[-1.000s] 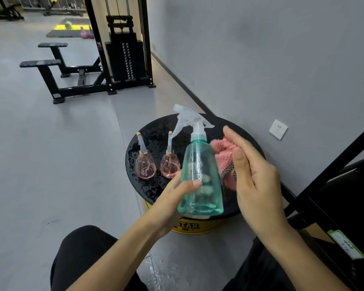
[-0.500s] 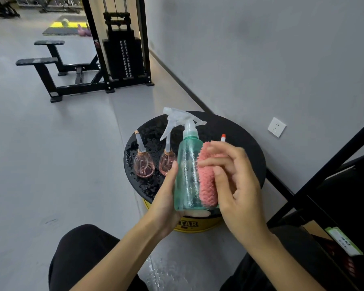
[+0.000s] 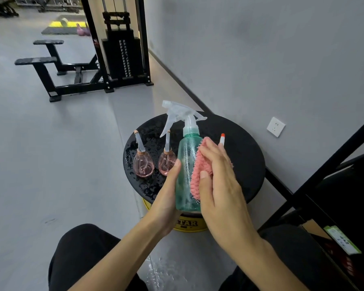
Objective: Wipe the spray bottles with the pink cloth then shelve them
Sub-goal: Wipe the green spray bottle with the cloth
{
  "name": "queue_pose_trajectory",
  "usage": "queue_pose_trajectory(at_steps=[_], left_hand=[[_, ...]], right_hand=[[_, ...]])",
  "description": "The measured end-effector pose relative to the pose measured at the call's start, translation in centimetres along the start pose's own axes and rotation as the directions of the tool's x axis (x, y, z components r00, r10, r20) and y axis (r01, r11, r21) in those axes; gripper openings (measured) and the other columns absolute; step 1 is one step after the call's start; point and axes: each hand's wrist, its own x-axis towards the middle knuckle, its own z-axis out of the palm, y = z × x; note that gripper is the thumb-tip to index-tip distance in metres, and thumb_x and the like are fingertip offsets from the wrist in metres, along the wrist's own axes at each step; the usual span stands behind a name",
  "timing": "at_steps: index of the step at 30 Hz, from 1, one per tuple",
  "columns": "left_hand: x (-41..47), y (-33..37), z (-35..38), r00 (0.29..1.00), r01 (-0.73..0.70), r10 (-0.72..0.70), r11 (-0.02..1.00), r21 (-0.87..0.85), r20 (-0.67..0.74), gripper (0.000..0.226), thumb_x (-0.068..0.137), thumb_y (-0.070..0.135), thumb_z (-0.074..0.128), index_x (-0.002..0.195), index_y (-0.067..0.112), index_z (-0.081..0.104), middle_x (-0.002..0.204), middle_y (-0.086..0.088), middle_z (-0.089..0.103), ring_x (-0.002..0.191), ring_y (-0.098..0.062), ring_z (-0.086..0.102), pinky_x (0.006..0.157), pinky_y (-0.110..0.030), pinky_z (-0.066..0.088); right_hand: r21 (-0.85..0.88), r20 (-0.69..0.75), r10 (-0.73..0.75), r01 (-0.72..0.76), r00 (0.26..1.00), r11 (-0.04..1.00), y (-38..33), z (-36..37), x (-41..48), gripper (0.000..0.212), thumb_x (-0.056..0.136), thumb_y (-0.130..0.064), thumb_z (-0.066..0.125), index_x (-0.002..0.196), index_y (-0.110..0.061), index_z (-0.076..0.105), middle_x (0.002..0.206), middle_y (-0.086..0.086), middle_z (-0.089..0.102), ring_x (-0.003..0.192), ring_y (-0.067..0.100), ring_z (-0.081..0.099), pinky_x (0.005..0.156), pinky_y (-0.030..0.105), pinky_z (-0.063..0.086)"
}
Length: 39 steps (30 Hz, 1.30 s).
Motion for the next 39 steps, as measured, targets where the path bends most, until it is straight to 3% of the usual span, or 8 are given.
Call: queue_pose_trajectory(at_steps=[4, 9, 16, 21, 23, 29, 32, 39], left_hand=[[-0.2, 0.0, 0.1, 0.998, 0.054, -0.054, 0.999, -0.006, 0.014, 0.054, 0.095, 0.052, 0.031, 0.129, 0.022, 0.06, 0.121, -0.005, 0.072, 0.112, -0.018, 0.068, 0.086, -0.028, 0.056], [0.1, 0.4, -0.2, 0.999, 0.053, -0.053, 0.996, -0.067, 0.002, 0.057, 0.093, 0.056, 0.034, 0.127, 0.022, 0.063, 0.116, -0.008, 0.073, 0.102, -0.02, 0.071, 0.074, -0.03, 0.058], [0.0, 1.2, -0.2, 0.999, 0.041, -0.042, 0.995, -0.094, -0.01, 0.057, 0.089, 0.057, 0.039, 0.128, 0.022, 0.062, 0.124, -0.006, 0.07, 0.111, -0.017, 0.068, 0.078, -0.028, 0.058], [-0.2, 1.2, 0.1, 0.998, 0.057, -0.056, 0.997, -0.048, 0.019, 0.057, 0.089, 0.061, 0.042, 0.126, 0.024, 0.064, 0.125, -0.009, 0.069, 0.112, -0.023, 0.068, 0.08, -0.034, 0.059], [-0.2, 1.4, 0.1, 0.999, 0.049, -0.049, 0.998, -0.034, 0.016, 0.059, 0.087, 0.058, 0.04, 0.126, 0.021, 0.064, 0.124, -0.01, 0.07, 0.112, -0.022, 0.068, 0.083, -0.031, 0.058], [0.1, 1.7, -0.3, 0.999, 0.026, -0.029, 0.996, -0.087, -0.027, 0.058, 0.087, 0.058, 0.042, 0.121, 0.02, 0.068, 0.122, -0.008, 0.071, 0.112, -0.018, 0.068, 0.085, -0.028, 0.056], [0.0, 1.8, 0.0, 0.999, 0.05, -0.052, 0.991, -0.122, -0.011, 0.056, 0.086, 0.058, 0.042, 0.117, 0.021, 0.07, 0.117, -0.007, 0.073, 0.106, -0.016, 0.07, 0.078, -0.025, 0.058], [-0.2, 1.3, 0.5, 0.995, 0.092, -0.094, 0.993, -0.077, -0.025, 0.054, 0.092, 0.057, 0.033, 0.122, 0.026, 0.065, 0.117, -0.001, 0.074, 0.105, -0.014, 0.071, 0.075, -0.027, 0.059]], right_hand=[[0.084, 0.119, 0.006, -0.016, 0.993, 0.996, 0.1, -0.7, 1.7, 0.061, 0.096, -0.019, 0.025, 0.155, -0.027, 0.014, 0.161, -0.021, 0.006, 0.144, -0.012, -0.01, 0.119, 0.015, -0.005], [-0.008, 0.201, -0.105, 0.109, 0.974, 0.994, 0.2, -1.0, 1.8, 0.061, 0.099, -0.017, 0.027, 0.156, -0.026, 0.009, 0.162, -0.02, -0.003, 0.147, -0.004, -0.015, 0.123, 0.045, -0.007], [0.062, 0.157, -0.159, 0.151, 0.975, 0.987, 0.3, -1.0, -0.1, 0.05, 0.101, -0.017, 0.039, 0.151, -0.024, 0.034, 0.162, -0.017, 0.017, 0.15, 0.0, 0.003, 0.123, 0.048, 0.01], [0.126, 0.132, -0.036, 0.019, 0.991, 0.992, 0.5, -1.6, 2.3, 0.056, 0.102, -0.037, 0.028, 0.155, -0.031, 0.009, 0.162, -0.021, 0.006, 0.143, -0.016, -0.001, 0.117, 0.01, 0.005], [0.123, 0.14, -0.035, 0.018, 0.99, 0.992, 0.4, -1.7, 2.1, 0.06, 0.102, -0.037, 0.026, 0.155, -0.03, -0.001, 0.163, -0.019, -0.001, 0.142, -0.017, -0.006, 0.114, 0.006, 0.002], [-0.05, 0.128, -0.198, 0.206, 0.972, 0.977, 0.7, -0.2, -1.1, 0.058, 0.104, -0.024, 0.028, 0.156, -0.013, 0.006, 0.166, -0.006, -0.002, 0.152, 0.012, -0.004, 0.123, 0.043, 0.006], [-0.052, 0.116, -0.204, 0.211, 0.972, 0.976, 0.7, 0.0, -1.6, 0.058, 0.102, -0.023, 0.028, 0.156, -0.015, 0.01, 0.166, -0.006, 0.002, 0.153, 0.015, -0.001, 0.121, 0.055, 0.012], [-0.03, 0.051, -0.155, 0.157, 0.987, 0.987, 0.3, -0.6, 2.1, 0.054, 0.105, -0.031, 0.024, 0.156, -0.021, 0.013, 0.164, -0.013, 0.007, 0.151, 0.005, -0.006, 0.123, 0.048, 0.006]])
